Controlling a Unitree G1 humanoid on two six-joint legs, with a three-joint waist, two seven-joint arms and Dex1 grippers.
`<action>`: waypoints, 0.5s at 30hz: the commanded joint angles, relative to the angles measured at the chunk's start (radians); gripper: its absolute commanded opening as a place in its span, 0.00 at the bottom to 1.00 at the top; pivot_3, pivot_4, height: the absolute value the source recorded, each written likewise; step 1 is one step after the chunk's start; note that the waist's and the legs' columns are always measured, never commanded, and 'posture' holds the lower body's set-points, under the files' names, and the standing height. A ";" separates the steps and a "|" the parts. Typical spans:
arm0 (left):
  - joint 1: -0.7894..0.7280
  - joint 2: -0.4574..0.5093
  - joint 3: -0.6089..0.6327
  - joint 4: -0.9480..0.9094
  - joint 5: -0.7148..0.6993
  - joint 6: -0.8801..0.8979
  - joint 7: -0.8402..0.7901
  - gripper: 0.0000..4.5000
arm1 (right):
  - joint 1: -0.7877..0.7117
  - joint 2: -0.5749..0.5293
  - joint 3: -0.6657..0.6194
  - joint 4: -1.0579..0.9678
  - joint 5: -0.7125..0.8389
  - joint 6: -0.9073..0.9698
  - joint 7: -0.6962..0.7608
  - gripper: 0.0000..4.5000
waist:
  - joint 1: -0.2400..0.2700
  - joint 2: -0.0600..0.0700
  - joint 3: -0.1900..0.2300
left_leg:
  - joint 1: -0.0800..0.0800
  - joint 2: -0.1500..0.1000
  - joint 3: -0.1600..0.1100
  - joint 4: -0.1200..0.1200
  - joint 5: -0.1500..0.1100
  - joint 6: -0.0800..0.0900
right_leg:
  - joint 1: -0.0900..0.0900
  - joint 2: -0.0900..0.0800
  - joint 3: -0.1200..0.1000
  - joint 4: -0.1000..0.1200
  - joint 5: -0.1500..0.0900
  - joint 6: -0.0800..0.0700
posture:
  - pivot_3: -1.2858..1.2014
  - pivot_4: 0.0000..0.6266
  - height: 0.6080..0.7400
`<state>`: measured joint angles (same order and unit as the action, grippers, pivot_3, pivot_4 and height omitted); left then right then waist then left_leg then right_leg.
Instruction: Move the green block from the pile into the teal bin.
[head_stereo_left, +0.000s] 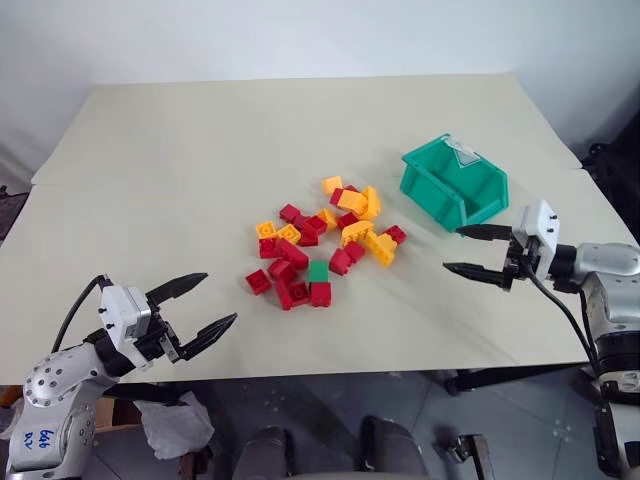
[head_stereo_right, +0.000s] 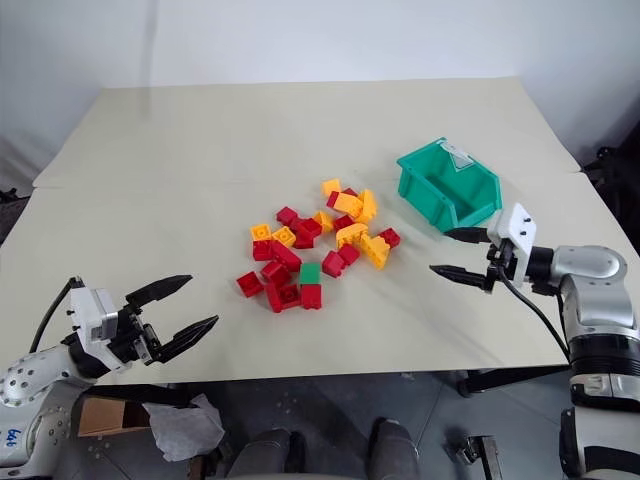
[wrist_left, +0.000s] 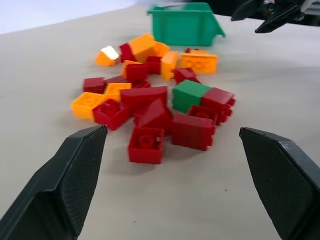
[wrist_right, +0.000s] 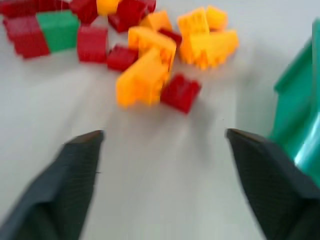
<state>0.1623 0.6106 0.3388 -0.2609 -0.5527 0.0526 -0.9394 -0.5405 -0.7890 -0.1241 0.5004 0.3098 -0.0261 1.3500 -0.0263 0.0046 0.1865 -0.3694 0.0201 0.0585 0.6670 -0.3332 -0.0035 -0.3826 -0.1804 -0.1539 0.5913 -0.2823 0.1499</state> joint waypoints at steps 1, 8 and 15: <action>0.014 0.013 0.019 -0.003 -0.009 -0.017 -0.027 1.00 | -0.012 -0.008 -0.009 -0.037 0.019 -0.020 0.022 0.99 | -0.003 0.000 0.000 | 0.000 0.000 0.001 0.000 0.000 0.000 | 0.000 0.000 0.001 0.000 0.000 0.000 | 0.52 0.24 1.00; 0.022 0.005 0.011 -0.023 -0.009 -0.009 -0.026 1.00 | -0.092 0.066 0.149 -0.248 -0.014 0.192 -0.017 0.99 | -0.002 0.000 0.000 | 0.000 0.001 0.001 0.001 0.000 0.000 | -0.001 0.000 0.001 0.001 0.000 0.000 | 0.52 0.24 1.00; 0.031 -0.007 0.004 -0.038 -0.002 -0.010 -0.010 1.00 | -0.257 0.200 0.330 -0.264 -0.094 0.369 -0.078 0.99 | 0.002 0.000 0.000 | -0.001 0.001 0.000 0.001 0.000 0.000 | -0.002 0.000 0.001 0.002 0.000 0.000 | 0.52 0.24 1.00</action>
<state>0.1861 0.6067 0.3352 -0.2661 -0.5506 0.0523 -0.9551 -0.7752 -0.5965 0.1851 0.2416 0.2438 0.3300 1.2901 -0.0244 0.0049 0.1866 -0.3704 0.0207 0.0581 0.6683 -0.3334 -0.0037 -0.3844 -0.1804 -0.1528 0.5935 -0.2822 0.1497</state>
